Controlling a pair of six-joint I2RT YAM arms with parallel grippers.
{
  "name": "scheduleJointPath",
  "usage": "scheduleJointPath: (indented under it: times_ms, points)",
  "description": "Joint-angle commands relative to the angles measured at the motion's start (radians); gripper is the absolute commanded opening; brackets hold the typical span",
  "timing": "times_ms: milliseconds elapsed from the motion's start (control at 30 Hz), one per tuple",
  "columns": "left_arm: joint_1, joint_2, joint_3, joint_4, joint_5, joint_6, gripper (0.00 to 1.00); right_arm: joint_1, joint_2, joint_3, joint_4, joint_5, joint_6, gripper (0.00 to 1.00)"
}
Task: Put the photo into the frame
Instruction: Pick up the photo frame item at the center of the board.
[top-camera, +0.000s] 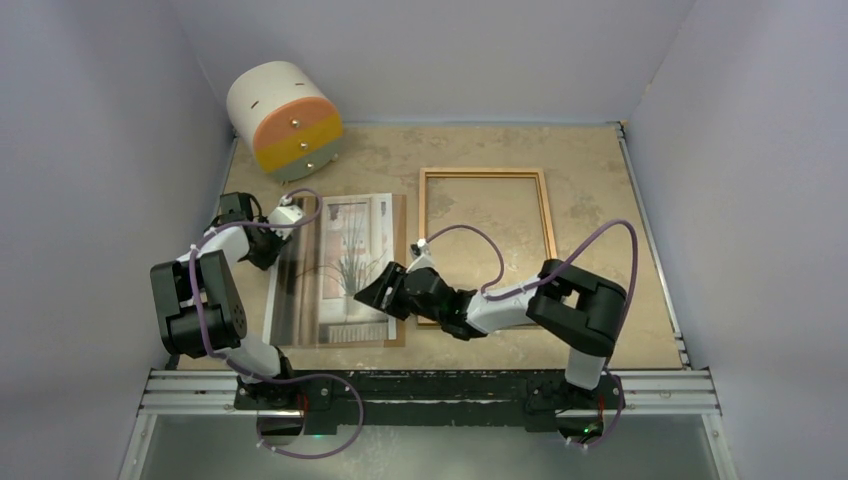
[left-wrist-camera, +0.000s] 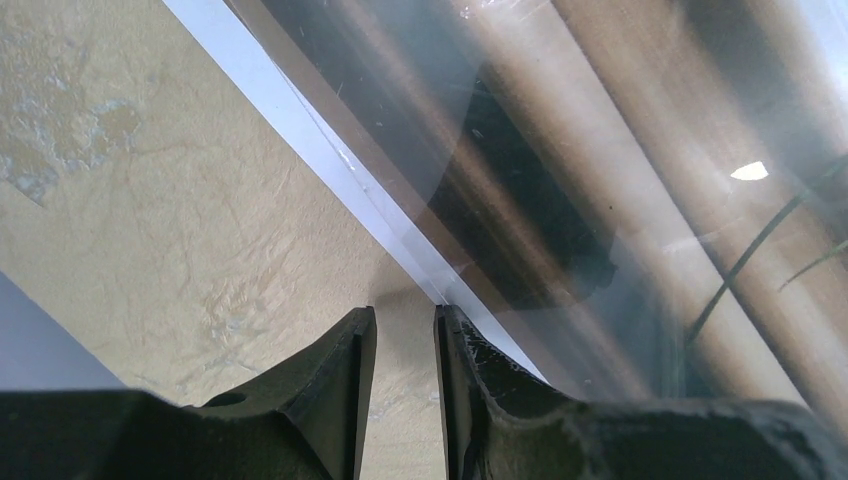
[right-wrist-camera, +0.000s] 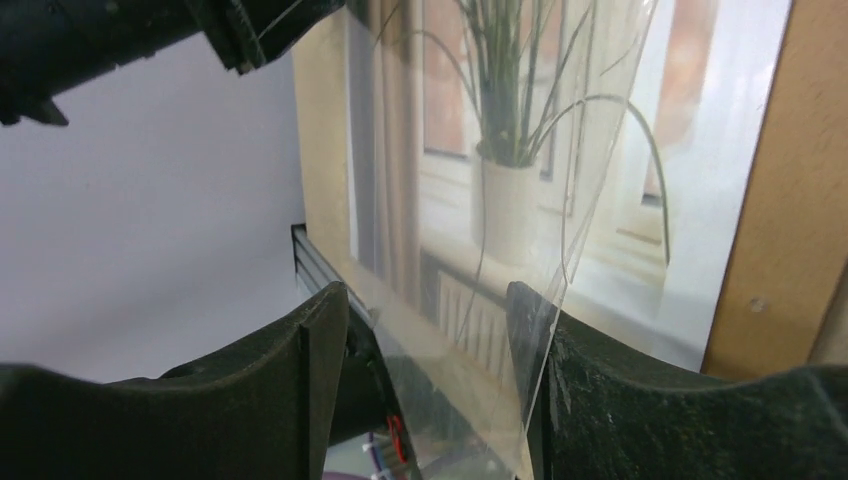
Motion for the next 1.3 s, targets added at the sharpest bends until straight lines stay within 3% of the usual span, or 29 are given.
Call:
scheduleJointPath:
  times_ms: [0, 133, 233, 433, 567, 633, 700, 967, 1133, 1267]
  points:
    - [-0.011, 0.036, -0.036, -0.139, 0.111, -0.017, 0.32, -0.016, 0.016, 0.042, 0.059, 0.063, 0.023, 0.60]
    - [-0.011, 0.028, -0.011, -0.164, 0.111, -0.025, 0.32, -0.020, 0.009, 0.080, 0.035, 0.050, -0.038, 0.52]
    - [-0.009, 0.010, 0.034, -0.197, 0.124, -0.042, 0.35, -0.023, -0.009, 0.110, 0.011, 0.020, -0.114, 0.39]
    - [0.039, -0.049, 0.184, -0.287, 0.169, -0.069, 0.59, -0.041, -0.049, 0.222, -0.200, -0.024, -0.350, 0.18]
    - [0.060, -0.082, 0.290, -0.352, 0.178, -0.069, 0.70, -0.122, -0.034, 0.296, -0.255, -0.209, -0.409, 0.01]
    - [0.059, -0.085, 0.333, -0.396, 0.190, -0.065, 0.83, -0.164, -0.039, 0.318, -0.266, -0.283, -0.421, 0.00]
    - [0.055, -0.089, 0.364, -0.424, 0.209, -0.069, 0.91, -0.194, -0.058, 0.346, -0.319, -0.277, -0.449, 0.00]
    - [-0.062, -0.112, 0.334, -0.377, 0.218, -0.160, 0.96, -0.260, -0.130, 0.472, -0.608, -0.220, -0.604, 0.00]
    - [-0.161, -0.106, 0.360, -0.365, 0.205, -0.211, 0.97, -0.334, -0.209, 0.416, -0.651, -0.241, -0.604, 0.00]
    - [-0.227, -0.078, 0.391, -0.359, 0.187, -0.244, 0.98, -0.395, -0.279, 0.402, -0.784, -0.190, -0.624, 0.00]
